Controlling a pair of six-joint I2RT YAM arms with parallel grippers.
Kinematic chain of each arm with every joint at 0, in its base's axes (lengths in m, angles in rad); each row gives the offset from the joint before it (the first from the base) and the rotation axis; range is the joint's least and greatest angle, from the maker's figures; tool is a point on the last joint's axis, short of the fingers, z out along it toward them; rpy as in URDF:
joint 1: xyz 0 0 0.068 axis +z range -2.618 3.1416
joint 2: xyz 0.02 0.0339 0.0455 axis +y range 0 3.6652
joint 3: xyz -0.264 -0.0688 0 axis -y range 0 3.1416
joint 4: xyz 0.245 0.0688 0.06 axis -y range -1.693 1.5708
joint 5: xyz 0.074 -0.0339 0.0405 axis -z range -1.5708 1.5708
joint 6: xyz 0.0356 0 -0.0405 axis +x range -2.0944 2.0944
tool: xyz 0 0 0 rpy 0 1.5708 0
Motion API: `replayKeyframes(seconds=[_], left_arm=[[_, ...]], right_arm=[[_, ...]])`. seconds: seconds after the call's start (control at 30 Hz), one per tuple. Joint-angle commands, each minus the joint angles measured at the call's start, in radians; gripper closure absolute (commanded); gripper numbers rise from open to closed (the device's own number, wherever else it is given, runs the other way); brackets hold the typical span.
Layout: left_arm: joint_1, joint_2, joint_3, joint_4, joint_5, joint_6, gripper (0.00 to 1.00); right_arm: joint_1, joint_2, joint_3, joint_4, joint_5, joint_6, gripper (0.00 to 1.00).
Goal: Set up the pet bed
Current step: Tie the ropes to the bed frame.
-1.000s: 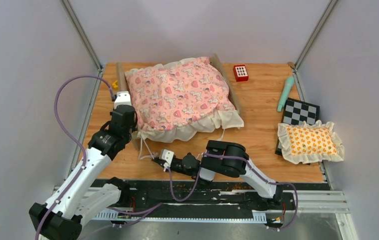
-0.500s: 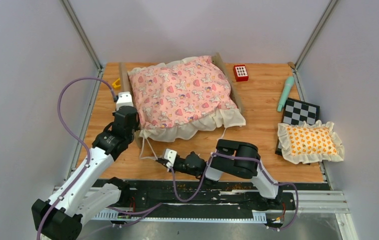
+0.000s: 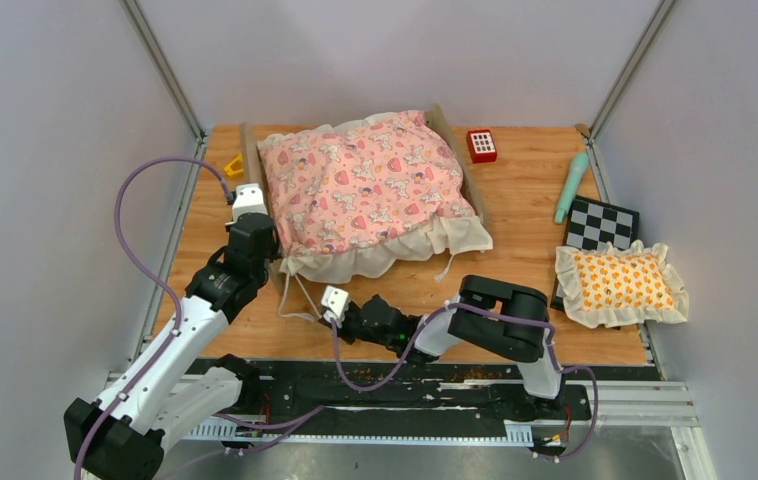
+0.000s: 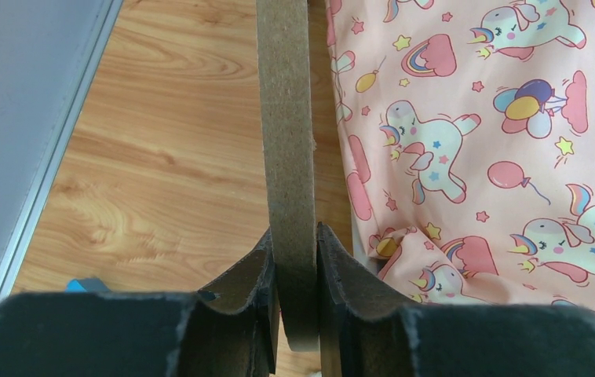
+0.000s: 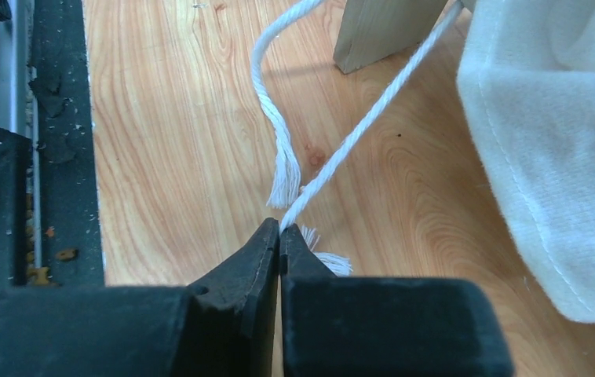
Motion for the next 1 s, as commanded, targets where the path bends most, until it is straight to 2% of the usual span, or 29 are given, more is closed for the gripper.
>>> replayKeyframes(seconds=[0.0,0.13,0.27,0.37,0.5,0.73,0.97], left_arm=[[0.0,-0.008,0.007,0.032,-0.021,0.05,1.0],[0.0,-0.006,0.01,0.033,-0.019,0.055,1.0],[0.0,-0.006,0.009,0.033,-0.016,0.055,1.0],[-0.001,-0.006,0.01,0.032,-0.016,0.057,1.0],[0.0,-0.007,0.011,0.032,-0.013,0.06,1.0],[0.0,-0.004,0.012,0.03,-0.007,0.058,1.0],[0.0,-0.028,0.028,0.014,0.03,0.059,0.83]], right_arm=[[0.014,-0.112,0.007,-0.22,-0.08,0.094,0.97],[0.015,-0.174,0.122,-0.524,-0.131,0.129,0.91],[0.014,-0.13,0.288,-0.852,-0.215,0.206,0.89],[0.014,-0.09,0.357,-0.975,-0.266,0.245,0.89],[0.014,-0.106,0.329,-0.98,-0.289,0.295,0.86],[0.015,-0.119,0.272,-1.025,-0.184,0.324,0.77],[0.015,-0.218,0.222,-0.927,-0.078,0.219,0.67]])
